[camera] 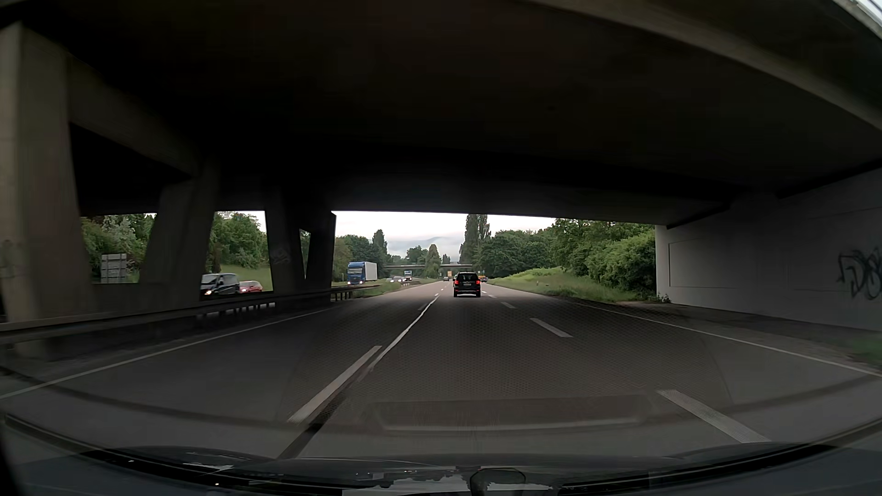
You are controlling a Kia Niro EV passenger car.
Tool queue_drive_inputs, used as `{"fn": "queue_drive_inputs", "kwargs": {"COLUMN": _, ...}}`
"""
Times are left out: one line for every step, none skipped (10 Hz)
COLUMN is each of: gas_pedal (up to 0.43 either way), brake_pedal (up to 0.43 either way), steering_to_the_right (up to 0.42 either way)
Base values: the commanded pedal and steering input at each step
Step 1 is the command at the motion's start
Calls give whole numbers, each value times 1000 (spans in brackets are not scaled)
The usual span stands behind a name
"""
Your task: Follow the waypoints while adhering to traffic rules and regulations
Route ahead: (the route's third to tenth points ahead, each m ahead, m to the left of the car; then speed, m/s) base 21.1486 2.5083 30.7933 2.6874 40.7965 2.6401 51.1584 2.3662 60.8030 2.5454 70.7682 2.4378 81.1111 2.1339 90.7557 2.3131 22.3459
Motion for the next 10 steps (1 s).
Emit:
{"fn": "queue_drive_inputs", "kwargs": {"gas_pedal": 169, "brake_pedal": 0, "steering_to_the_right": 1}}
{"fn": "queue_drive_inputs", "kwargs": {"gas_pedal": 169, "brake_pedal": 0, "steering_to_the_right": 1}}
{"fn": "queue_drive_inputs", "kwargs": {"gas_pedal": 169, "brake_pedal": 0, "steering_to_the_right": 0}}
{"fn": "queue_drive_inputs", "kwargs": {"gas_pedal": 169, "brake_pedal": 0, "steering_to_the_right": 0}}
{"fn": "queue_drive_inputs", "kwargs": {"gas_pedal": 169, "brake_pedal": 0, "steering_to_the_right": 1}}
{"fn": "queue_drive_inputs", "kwargs": {"gas_pedal": 169, "brake_pedal": 0, "steering_to_the_right": 1}}
{"fn": "queue_drive_inputs", "kwargs": {"gas_pedal": 169, "brake_pedal": 0, "steering_to_the_right": 0}}
{"fn": "queue_drive_inputs", "kwargs": {"gas_pedal": 169, "brake_pedal": 0, "steering_to_the_right": 1}}
{"fn": "queue_drive_inputs", "kwargs": {"gas_pedal": 169, "brake_pedal": 0, "steering_to_the_right": 0}}
{"fn": "queue_drive_inputs", "kwargs": {"gas_pedal": 169, "brake_pedal": 0, "steering_to_the_right": 0}}
